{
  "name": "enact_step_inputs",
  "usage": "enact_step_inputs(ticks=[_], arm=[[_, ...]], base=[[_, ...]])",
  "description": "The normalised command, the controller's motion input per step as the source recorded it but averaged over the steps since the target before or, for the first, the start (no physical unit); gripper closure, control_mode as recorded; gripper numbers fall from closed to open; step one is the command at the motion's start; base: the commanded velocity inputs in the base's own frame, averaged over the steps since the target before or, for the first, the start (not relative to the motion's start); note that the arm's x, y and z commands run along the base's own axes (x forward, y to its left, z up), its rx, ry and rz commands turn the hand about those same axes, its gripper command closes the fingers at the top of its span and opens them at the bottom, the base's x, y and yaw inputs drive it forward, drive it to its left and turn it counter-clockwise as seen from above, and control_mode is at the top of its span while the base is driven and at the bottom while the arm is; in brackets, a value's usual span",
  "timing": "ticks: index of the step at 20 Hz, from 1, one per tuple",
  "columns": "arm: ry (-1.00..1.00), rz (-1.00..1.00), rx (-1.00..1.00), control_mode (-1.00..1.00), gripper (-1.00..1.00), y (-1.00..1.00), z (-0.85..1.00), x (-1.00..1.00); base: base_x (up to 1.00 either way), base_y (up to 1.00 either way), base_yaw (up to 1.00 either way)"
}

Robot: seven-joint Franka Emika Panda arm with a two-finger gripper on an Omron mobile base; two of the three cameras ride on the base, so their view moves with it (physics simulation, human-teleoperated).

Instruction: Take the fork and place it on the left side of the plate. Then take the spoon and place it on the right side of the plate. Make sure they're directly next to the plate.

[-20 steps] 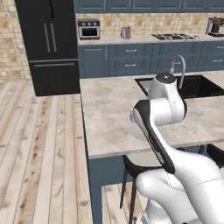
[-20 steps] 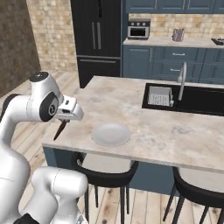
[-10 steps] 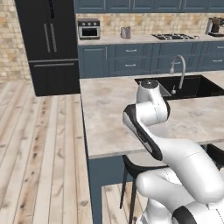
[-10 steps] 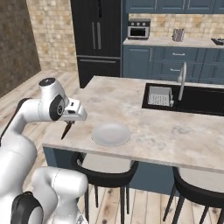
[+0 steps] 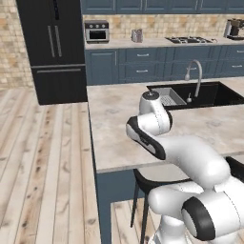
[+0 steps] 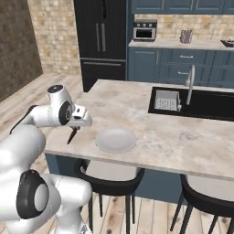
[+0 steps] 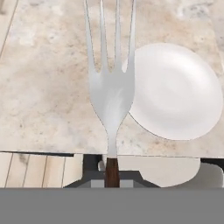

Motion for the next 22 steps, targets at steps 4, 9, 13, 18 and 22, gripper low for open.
enact_step_inputs(ticks=[4,9,13,18,22], arm=[[0.03,0.00,-0.01,-1.00,1.00,0.02,-0.38,0.34],[0.05,0.00,-0.03,-1.00,1.00,0.00,-0.40,0.31],[0.05,0.00,0.00,-1.00,1.00,0.00,-0.30,0.38],[0.02,0.00,0.00,-1.00,1.00,0.00,-0.17,0.40],[0.02,0.00,0.00,-1.00,1.00,-0.01,-0.20,0.39]], base=[[0.00,0.00,0.00],[0.00,0.00,0.00],[0.00,0.00,0.00],[0.00,0.00,0.00],[0.00,0.00,0.00]])
